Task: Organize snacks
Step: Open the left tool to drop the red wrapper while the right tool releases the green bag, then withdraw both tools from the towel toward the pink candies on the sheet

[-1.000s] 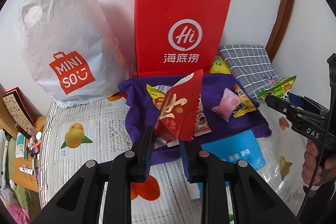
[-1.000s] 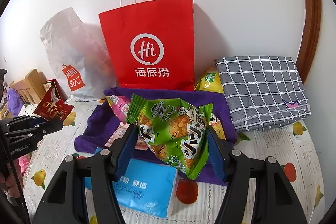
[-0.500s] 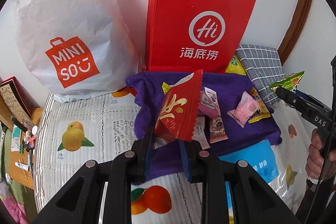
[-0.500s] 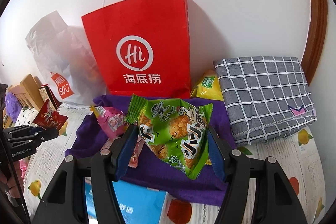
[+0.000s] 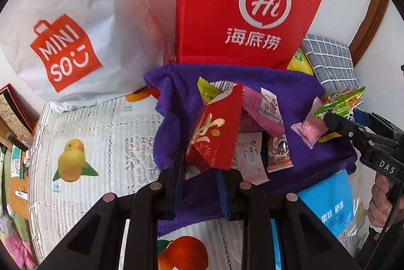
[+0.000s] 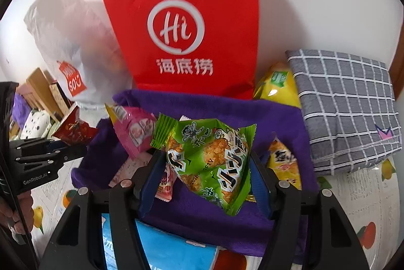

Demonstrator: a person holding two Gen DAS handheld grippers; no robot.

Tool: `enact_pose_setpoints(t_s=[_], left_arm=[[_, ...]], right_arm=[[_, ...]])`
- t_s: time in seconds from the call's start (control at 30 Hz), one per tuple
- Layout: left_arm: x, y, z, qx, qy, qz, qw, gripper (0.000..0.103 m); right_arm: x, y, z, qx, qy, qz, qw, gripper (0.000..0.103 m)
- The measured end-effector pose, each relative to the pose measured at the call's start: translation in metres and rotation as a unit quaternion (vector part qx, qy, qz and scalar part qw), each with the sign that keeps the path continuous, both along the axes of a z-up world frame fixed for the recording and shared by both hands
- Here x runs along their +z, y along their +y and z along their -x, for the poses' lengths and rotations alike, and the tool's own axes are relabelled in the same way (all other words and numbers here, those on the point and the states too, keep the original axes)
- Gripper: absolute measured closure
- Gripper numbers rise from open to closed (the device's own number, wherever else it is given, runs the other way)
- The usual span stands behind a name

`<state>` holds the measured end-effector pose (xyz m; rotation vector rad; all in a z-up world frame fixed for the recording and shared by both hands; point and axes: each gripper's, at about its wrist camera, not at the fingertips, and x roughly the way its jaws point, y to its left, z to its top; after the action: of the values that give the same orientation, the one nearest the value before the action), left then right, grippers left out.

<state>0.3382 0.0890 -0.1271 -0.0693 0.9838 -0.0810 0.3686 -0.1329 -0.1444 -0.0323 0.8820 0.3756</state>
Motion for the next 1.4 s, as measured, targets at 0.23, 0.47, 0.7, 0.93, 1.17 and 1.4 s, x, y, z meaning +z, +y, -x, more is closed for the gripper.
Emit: enact_pose_setpoints(t_s=[0.23, 0.47, 0.7, 0.93, 1.17, 1.4], left_arm=[[-0.013, -0.005, -0.008, -0.003, 0.017, 0.002, 0.9998, 0.08], [-0.019, -0.011, -0.013, -0.009, 0.021, 0.001, 0.9997, 0.079], [-0.015, -0.016, -0.015, -0.02, 0.015, 0.006, 0.9997, 0.078], [0.0, -0.022, -0.006, -0.026, -0.012, -0.004, 0.9996, 0.034], [0.019, -0.023, 0.012, -0.031, -0.026, 0.004, 0.9992, 0.033], [0.036, -0.025, 0.041, -0.03, -0.038, 0.01, 0.9988, 0.033]], right_arm=[[-0.014, 0.01, -0.01, 0.005, 0.02, 0.02, 1.0, 0.039], [-0.021, 0.013, -0.015, 0.004, 0.028, 0.03, 0.999, 0.038], [-0.024, 0.015, -0.014, 0.0, 0.028, 0.042, 0.999, 0.034], [-0.011, 0.01, -0.008, -0.019, 0.007, 0.029, 0.999, 0.018], [0.011, -0.004, 0.005, -0.038, 0.002, 0.003, 0.999, 0.018], [0.04, -0.023, 0.041, -0.06, -0.024, -0.006, 0.998, 0.018]])
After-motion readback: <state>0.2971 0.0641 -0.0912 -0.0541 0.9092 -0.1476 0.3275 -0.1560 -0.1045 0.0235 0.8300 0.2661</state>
